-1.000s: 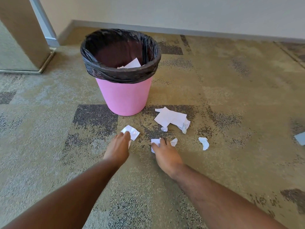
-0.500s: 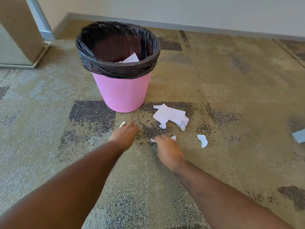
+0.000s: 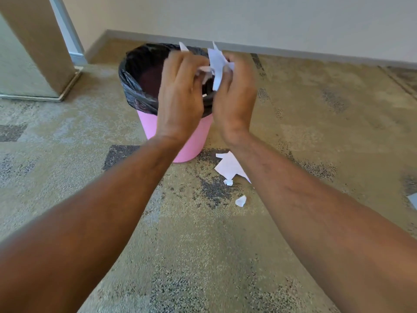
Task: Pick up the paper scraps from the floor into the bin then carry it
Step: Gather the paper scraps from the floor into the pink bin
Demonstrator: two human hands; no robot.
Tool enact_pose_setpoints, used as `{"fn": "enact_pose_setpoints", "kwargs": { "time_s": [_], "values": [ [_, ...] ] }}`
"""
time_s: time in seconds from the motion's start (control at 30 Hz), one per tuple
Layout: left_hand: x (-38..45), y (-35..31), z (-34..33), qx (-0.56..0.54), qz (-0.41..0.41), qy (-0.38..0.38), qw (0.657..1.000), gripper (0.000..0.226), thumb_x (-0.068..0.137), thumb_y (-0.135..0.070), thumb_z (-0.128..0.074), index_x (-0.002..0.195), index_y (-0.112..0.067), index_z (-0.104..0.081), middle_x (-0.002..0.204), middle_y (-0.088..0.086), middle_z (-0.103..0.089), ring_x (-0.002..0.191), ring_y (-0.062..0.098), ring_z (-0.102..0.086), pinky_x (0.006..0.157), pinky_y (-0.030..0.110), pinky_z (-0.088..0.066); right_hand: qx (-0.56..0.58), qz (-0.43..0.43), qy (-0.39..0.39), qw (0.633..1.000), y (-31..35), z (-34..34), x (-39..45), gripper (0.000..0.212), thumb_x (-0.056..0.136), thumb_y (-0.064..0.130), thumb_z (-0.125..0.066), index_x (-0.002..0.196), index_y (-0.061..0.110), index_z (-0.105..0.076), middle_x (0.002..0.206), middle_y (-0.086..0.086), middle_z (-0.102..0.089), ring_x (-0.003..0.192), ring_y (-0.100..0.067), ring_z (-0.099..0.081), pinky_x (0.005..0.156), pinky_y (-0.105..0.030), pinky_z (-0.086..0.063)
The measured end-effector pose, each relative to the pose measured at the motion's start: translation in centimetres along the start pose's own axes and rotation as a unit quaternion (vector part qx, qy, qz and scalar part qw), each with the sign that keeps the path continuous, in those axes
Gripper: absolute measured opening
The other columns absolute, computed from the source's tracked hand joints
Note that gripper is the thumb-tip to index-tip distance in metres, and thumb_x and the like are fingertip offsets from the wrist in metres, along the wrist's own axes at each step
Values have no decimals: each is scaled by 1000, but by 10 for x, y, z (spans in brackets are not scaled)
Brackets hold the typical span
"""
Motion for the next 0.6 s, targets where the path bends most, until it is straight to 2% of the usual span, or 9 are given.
{"fn": "enact_pose_setpoints", "kwargs": {
  "time_s": [0.1, 0.23, 0.3, 0.47, 0.53, 0.6],
  "values": [
    [27, 8, -1, 3, 27, -6, 1000, 19, 93, -7, -55, 107, -2, -67, 108, 14, -60, 94, 24, -60, 77, 23, -47, 5, -4, 48, 999, 8, -25, 20, 26, 97, 7, -45, 115, 7, -64, 104, 0, -60, 89, -10, -52, 70, -8, -37],
    [38, 47, -23, 67, 78, 96, 990, 17, 92, -11, -55, 105, -10, -65, 113, 9, -57, 99, 23, -57, 79, 30, -47, -30, -14, 146, 989, 2, -50, 30, 24, 97, 10, -45, 114, 10, -61, 106, -4, -59, 92, -18, -56, 73, -31, -47],
    [38, 63, -31, 102, 95, 143, 980, 19, 92, -9, -58, 109, -13, -64, 117, 8, -57, 103, 25, -57, 82, 35, -48, -47, -25, 172, 984, -3, -56, 33, 22, 97, 8, -45, 114, 10, -59, 107, -5, -59, 94, -21, -57, 75, -38, -49],
    [37, 80, -39, 147, 129, 205, 959, 23, 93, -12, -62, 116, -15, -64, 119, 8, -56, 103, 26, -58, 84, 41, -52, -109, -7, 228, 968, -15, -74, 37, 22, 96, 4, -49, 116, 7, -58, 119, -10, -55, 103, -24, -56, 88, -44, -50],
    [38, 80, -39, 159, 136, 218, 953, 23, 94, -13, -61, 117, -10, -63, 119, 11, -57, 102, 28, -59, 79, 37, -49, -120, -3, 253, 960, -22, -80, 38, 25, 95, 4, -50, 119, 8, -56, 123, -10, -53, 106, -24, -54, 90, -43, -49],
    [40, 78, -37, 171, 146, 229, 947, 27, 94, -15, -62, 120, -9, -62, 122, 14, -58, 105, 30, -58, 78, 34, -43, -121, 3, 301, 946, -26, -86, 36, 33, 97, 6, -48, 130, 8, -52, 132, -12, -50, 116, -25, -51, 96, -42, -47]
  ]
}}
Point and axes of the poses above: each hand's wrist, its own x-axis towards the middle knuckle, its own z-axis out of the back of the hand, y = z × x, the point moved 6 cm from there along x, towards the middle knuckle
